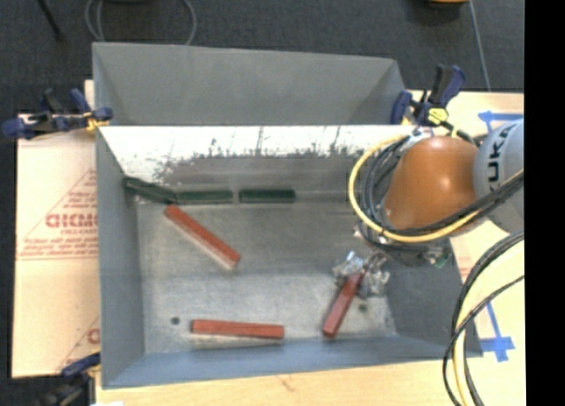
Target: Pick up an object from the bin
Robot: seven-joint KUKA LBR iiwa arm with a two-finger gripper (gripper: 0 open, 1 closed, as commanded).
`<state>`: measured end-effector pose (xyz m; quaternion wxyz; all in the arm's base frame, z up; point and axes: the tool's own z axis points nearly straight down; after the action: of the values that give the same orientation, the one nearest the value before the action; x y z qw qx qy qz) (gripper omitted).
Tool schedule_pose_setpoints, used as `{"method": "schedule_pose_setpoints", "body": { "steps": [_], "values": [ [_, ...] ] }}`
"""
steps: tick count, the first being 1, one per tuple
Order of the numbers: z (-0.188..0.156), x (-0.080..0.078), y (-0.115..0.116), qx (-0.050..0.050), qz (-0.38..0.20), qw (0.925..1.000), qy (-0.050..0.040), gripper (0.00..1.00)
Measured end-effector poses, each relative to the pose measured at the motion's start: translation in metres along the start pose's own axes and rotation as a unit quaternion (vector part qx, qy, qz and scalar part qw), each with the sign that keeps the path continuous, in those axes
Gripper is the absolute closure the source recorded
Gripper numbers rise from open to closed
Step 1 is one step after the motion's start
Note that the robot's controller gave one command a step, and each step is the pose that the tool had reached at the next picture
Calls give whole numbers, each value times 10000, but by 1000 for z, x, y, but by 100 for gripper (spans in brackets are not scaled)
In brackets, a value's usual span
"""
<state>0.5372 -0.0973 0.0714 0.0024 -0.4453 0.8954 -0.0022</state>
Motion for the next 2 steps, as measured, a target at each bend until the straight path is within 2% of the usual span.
{"method": "schedule_pose_setpoints", "body": {
  "steps": [1,2],
  "values": [
    [-178,-43,-17,27,-484,9988,-25,100],
    [-83,-41,30,-68,-221,9997,16,100]
  ]
}}
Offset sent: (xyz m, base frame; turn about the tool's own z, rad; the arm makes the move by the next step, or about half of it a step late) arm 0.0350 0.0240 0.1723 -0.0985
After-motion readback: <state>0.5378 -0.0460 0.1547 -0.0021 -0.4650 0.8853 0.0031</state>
